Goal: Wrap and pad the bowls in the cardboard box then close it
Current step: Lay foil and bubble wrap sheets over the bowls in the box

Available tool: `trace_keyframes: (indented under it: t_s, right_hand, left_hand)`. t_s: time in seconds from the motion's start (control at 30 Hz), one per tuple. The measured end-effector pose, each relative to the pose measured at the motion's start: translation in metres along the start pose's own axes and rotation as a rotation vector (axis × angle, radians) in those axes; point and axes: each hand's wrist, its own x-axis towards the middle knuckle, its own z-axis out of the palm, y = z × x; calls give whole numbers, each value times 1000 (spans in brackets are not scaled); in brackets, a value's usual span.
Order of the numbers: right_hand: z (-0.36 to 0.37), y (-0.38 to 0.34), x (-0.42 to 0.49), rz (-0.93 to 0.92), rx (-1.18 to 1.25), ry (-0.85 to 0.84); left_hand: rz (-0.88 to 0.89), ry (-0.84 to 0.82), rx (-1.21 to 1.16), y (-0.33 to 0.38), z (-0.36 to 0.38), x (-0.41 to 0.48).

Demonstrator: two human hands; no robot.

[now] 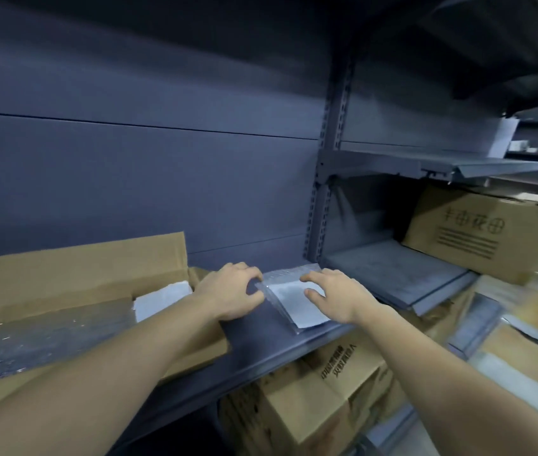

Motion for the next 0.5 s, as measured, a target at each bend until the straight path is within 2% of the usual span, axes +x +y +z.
trace_keyframes:
  t_s: [0.27, 0.5]
  right_hand:
    - [51, 54, -3, 83, 29, -55]
    - [97, 75, 9, 78, 62, 6]
  left_hand:
    - [135, -108, 50, 37, 60, 41]
    - [185, -187, 100, 49, 105, 67]
